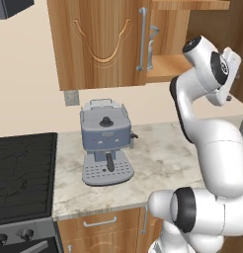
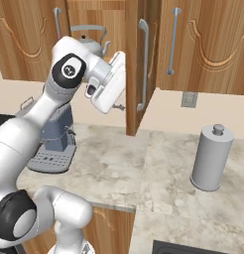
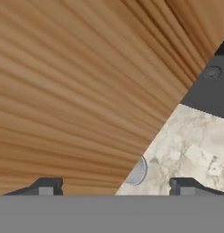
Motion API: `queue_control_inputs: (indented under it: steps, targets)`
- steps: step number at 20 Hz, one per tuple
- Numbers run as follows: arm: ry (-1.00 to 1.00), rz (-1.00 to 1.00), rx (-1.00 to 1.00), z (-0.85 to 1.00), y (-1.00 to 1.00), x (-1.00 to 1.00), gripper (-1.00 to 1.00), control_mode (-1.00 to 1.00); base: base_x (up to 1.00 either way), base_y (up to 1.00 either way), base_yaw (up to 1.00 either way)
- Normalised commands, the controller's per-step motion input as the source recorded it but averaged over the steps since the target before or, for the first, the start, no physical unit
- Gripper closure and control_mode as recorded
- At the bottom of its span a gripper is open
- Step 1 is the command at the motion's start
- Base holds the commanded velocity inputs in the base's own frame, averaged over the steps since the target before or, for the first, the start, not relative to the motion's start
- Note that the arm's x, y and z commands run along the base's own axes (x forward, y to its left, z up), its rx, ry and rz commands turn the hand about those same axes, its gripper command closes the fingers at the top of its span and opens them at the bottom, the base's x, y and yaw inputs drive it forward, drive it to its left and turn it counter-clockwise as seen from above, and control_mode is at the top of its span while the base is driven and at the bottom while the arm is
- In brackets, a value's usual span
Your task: Open the cabinet, pick the kettle from the cabinet, and place it in the sink.
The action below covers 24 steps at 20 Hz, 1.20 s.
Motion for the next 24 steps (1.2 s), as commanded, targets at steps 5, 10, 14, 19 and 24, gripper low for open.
queue_control_inputs:
  steps: [5, 10, 14, 19, 24]
  targets:
    - [0.00, -0.11, 0.00, 0.00, -0.44, -0.09, -1.00, -1.00, 0.00, 0.00, 0.00]
    - [0.00, -0.10, -0.02, 0.00, -0.36, -0.06, -1.00, -1.00, 0.00, 0.00, 0.00]
    - [0.00, -0.10, -0.02, 0.00, -0.27, -0.02, -1.00, -1.00, 0.00, 0.00, 0.00]
    - [0.00, -0.05, 0.00, 0.00, 0.03, -0.07, -1.00, -1.00, 0.00, 0.00, 0.00]
    - [0.00, 0.01, 0.00, 0.10, 0.35, -0.10, -1.00, -1.00, 0.00, 0.00, 0.00]
